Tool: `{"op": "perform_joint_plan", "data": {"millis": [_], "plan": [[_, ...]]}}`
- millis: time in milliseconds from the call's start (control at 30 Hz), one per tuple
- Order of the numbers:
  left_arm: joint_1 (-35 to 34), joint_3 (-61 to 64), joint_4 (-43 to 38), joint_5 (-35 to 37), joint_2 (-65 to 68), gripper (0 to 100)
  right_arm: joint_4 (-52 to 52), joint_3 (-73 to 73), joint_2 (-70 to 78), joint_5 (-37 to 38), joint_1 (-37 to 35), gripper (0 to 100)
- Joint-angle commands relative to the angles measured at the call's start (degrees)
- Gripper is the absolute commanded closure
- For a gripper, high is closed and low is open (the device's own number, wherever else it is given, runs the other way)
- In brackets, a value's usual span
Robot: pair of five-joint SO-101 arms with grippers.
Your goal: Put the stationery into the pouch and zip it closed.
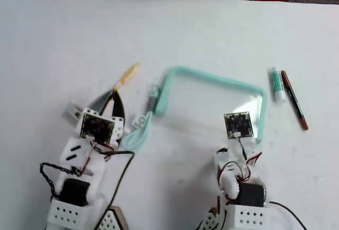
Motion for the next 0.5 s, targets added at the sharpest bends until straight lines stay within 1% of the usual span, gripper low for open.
{"op": "perform_joint_plan", "data": {"millis": [0, 467], "plan": [[0.5, -0.7, -1.6, -0.5, -0.6, 97, -0.4, 0.5, -0.3, 0.4, -0.4, 97.8], [0.3, -0.7, -1.2, -0.5, -0.6, 97, -0.4, 0.5, -0.3, 0.4, -0.4, 97.8]]}}
